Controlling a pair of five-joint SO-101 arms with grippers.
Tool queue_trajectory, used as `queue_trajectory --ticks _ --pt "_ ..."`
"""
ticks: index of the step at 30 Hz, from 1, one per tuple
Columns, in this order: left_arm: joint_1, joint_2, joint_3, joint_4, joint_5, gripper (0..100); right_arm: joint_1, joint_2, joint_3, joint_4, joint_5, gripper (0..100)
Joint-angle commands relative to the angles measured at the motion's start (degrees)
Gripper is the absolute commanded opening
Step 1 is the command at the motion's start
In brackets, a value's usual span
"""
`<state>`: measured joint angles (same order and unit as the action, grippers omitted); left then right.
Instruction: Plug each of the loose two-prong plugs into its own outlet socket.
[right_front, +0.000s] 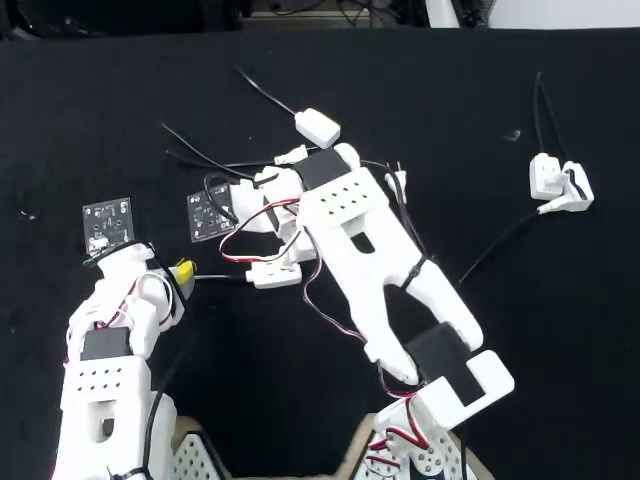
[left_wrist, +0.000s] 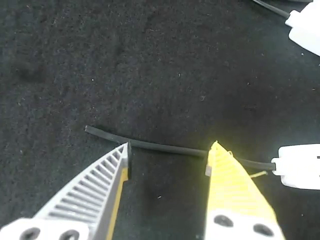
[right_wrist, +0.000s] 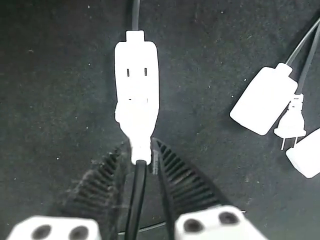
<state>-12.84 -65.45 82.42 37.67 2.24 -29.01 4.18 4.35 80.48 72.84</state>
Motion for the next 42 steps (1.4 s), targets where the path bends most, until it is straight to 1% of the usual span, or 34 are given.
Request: queue_trajectory --ticks 1,4,7,10,12,16,20,24,28,32,38,42 --pt "-0.31 0.09 -0.48 -0.35 0.35 26 3.25 -1.71 -2.95 0.35 0.70 1.1" --pt "-0.31 0.09 -0.48 -0.35 0.35 26 4.40 -1.80 -2.77 1.05 0.62 1.1" --pt "-0.31 0.09 -0.48 -0.35 0.35 26 5.19 -4.62 -2.59 5.36 0.26 1.1" --pt "-0.31 0.09 -0.48 -0.35 0.26 26 4.13 -9.36 1.63 8.18 -2.73 1.1" --pt "-0.31 0.09 -0.48 -0.44 0.26 26 3.69 -13.14 6.73 6.59 -3.08 1.1" --pt "-0.31 0.00 -0.48 -0.44 0.26 26 3.16 -18.24 15.08 -3.16 -2.73 1.1" --pt "-0.31 0.00 -0.48 -0.35 0.26 26 3.52 -16.22 16.31 -9.67 1.67 1.1" --pt "-0.31 0.00 -0.48 -0.26 0.26 26 3.25 -10.95 14.20 -13.10 1.85 1.1" --pt "-0.31 0.00 -0.48 -0.26 0.26 26 3.52 -6.20 9.45 -12.92 2.11 1.0" --pt "-0.31 0.00 -0.48 -0.35 0.26 26 2.55 -4.62 7.43 -9.76 6.51 1.0" --pt "-0.31 0.00 -0.48 -0.35 0.26 26 1.41 -4.62 6.90 -5.54 10.99 1.0" --pt "-0.31 0.00 -0.48 -0.35 0.26 26 1.32 -4.26 6.90 -5.71 11.69 1.0"
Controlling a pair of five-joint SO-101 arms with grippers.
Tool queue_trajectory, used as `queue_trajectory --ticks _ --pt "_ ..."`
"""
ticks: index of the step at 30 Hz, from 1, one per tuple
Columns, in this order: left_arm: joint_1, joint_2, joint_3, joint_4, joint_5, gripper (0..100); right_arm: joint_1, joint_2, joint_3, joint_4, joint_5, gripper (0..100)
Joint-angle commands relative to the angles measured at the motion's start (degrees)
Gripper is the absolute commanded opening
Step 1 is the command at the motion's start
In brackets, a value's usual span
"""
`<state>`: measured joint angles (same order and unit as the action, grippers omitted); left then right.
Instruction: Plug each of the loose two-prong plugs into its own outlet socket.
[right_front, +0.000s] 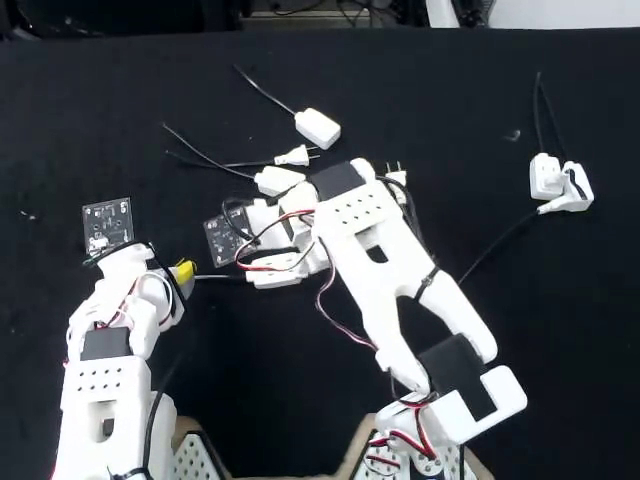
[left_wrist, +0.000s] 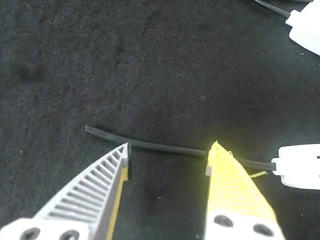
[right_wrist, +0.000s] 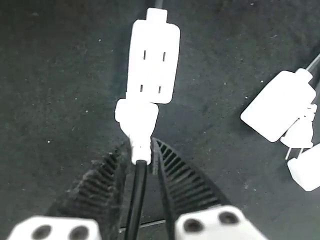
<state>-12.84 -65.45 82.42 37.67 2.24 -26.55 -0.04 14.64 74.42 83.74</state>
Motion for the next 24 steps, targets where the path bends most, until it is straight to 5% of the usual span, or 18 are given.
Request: queue_trajectory --ticks 1,24 --pt "-0.31 0.00 -0.48 -0.35 0.26 26 -1.14 -0.04 -3.38 0.35 0.79 1.0" --pt "-0.31 0.00 -0.48 -0.18 0.26 26 -1.67 3.74 -9.19 0.70 0.88 1.0"
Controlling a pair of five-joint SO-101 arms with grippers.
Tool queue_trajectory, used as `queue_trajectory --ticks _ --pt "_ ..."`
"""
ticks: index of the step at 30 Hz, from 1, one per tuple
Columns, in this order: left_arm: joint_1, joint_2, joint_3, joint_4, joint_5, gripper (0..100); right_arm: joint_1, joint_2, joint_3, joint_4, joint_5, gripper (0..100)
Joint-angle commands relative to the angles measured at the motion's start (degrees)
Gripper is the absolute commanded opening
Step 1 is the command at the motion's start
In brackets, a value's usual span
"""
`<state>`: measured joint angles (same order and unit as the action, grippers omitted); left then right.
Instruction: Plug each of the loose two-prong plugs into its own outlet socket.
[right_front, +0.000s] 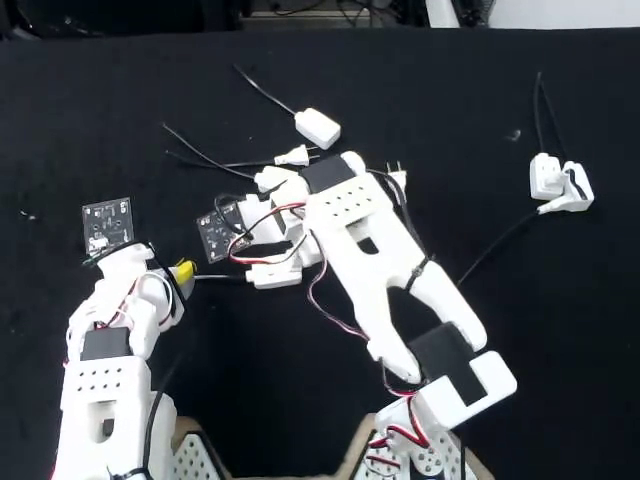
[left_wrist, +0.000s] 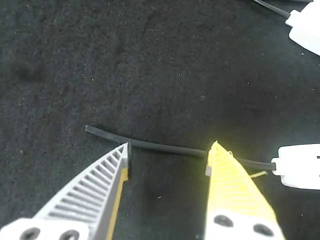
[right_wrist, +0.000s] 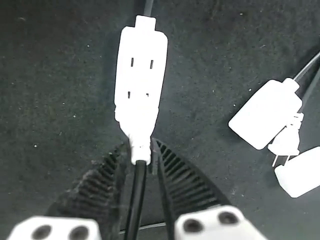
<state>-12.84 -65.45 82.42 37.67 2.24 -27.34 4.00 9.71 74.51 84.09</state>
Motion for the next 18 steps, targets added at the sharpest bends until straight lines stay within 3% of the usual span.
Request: queue_trajectory --ticks 1,18 --pt "-0.31 0.00 -0.48 -0.18 0.26 26 -0.70 -0.22 -4.70 0.70 0.53 1.0" --pt "-0.31 0.00 -0.48 -0.18 0.26 26 -0.62 0.13 -4.97 2.90 2.02 1.0"
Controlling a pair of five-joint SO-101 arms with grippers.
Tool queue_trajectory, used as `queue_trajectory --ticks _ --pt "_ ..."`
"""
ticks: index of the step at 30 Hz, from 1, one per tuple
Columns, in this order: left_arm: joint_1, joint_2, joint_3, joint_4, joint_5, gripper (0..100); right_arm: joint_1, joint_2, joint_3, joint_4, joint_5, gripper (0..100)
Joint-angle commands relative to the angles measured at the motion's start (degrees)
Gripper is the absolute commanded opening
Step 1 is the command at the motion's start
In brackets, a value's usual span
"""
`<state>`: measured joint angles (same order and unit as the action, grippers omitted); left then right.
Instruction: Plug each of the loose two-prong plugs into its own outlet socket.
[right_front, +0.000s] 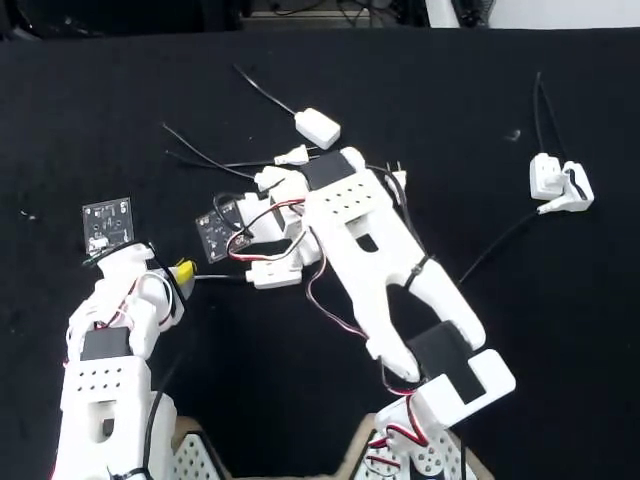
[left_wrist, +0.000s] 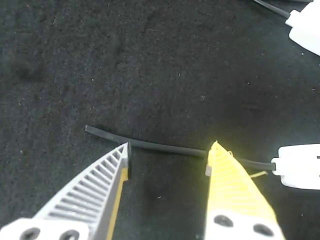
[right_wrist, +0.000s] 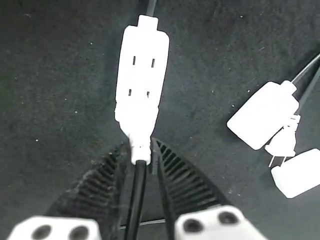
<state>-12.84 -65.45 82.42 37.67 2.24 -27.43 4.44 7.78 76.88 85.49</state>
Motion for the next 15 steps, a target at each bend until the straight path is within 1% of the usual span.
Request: queue_trajectory --ticks 1,15 --pt "-0.31 0.00 -0.48 -0.18 0.26 26 -0.53 -0.22 -3.03 0.53 0.62 1.0" --pt "-0.31 0.00 -0.48 0.00 0.26 26 -0.53 2.51 -5.41 0.79 0.62 1.0"
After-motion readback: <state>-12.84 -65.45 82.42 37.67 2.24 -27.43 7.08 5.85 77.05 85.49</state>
